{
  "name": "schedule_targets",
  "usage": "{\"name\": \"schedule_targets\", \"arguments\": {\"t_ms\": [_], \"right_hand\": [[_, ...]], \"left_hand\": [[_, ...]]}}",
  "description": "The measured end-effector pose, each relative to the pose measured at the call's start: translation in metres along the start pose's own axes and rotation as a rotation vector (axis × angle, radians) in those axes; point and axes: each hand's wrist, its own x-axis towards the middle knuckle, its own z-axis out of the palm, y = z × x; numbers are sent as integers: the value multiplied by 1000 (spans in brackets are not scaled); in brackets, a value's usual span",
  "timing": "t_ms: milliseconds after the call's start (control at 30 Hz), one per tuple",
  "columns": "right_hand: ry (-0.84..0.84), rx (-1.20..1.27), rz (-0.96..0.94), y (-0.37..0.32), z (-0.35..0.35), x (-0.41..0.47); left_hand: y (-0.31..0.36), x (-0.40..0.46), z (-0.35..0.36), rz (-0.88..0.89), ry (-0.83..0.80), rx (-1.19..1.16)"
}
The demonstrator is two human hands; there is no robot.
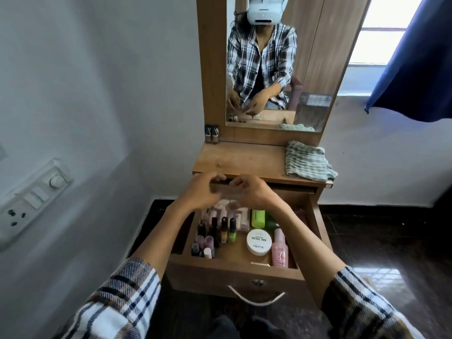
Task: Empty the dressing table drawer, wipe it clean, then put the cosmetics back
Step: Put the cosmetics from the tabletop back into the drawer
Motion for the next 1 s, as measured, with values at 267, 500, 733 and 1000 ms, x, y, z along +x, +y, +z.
{"name": "schedule_targets", "arguments": {"t_ms": [267, 500, 733, 1000], "right_hand": [[262, 371, 33, -6, 4, 91], [364, 478, 32, -5, 9, 185], [479, 353, -72, -2, 11, 227], [423, 270, -89, -4, 4, 214]], "left_hand": [[-27, 81, 2, -178, 402, 35], [-52, 166, 5, -193, 508, -138], [-64, 203, 10, -156, 511, -124], [-60, 188, 7, -107, 476, -59]]}}
